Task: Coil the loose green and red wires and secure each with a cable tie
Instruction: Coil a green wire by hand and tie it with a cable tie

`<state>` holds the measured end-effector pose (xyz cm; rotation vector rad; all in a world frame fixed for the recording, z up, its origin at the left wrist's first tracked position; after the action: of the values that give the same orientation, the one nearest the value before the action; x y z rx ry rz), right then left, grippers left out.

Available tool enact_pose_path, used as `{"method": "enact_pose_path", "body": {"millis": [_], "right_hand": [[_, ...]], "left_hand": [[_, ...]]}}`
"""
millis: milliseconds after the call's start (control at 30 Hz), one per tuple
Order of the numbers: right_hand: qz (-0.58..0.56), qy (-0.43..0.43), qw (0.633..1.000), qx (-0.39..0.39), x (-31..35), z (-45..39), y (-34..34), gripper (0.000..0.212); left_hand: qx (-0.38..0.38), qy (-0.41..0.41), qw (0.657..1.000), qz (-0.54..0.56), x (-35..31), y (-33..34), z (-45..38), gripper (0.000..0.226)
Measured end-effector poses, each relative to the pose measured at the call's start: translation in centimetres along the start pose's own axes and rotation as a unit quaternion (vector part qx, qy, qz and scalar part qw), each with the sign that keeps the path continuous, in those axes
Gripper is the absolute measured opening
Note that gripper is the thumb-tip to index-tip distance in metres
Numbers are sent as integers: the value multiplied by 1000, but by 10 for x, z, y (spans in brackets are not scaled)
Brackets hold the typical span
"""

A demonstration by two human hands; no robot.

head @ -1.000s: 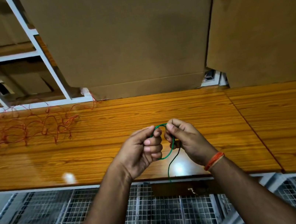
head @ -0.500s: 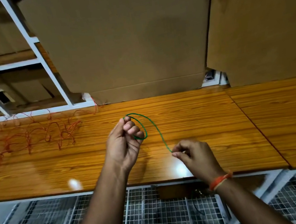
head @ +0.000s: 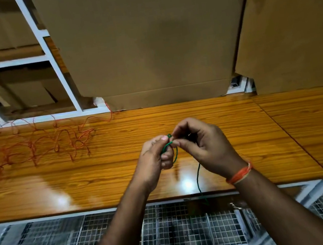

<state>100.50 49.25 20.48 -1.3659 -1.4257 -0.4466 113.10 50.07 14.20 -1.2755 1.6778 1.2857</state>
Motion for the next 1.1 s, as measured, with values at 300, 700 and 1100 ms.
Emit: {"method": "enact_pose_path", "body": {"millis": [300, 700, 1100], "right_hand": [[-19, 108, 992, -67, -36, -8, 52, 21], [-31, 157, 987, -7, -49, 13, 88, 38], [-161, 238, 957, -40, -110, 42, 67, 10]], "left_hand": [[59, -33, 976, 207, -6, -33, 10, 27], [55, -212, 947, 237, 17, -58, 38, 54], [-43, -154, 915, 371, 21, -57, 20, 43]]}}
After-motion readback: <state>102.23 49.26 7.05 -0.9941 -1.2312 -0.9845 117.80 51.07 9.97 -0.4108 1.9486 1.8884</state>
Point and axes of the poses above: each hand's wrist, its own z-axis away from the middle knuckle, its own y-axis out of the palm, x = y × z, the point moved 8 cm from there along -z, towards the middle knuckle, and after that the axes turned 14 degrees about y, right-handed, at the moved point
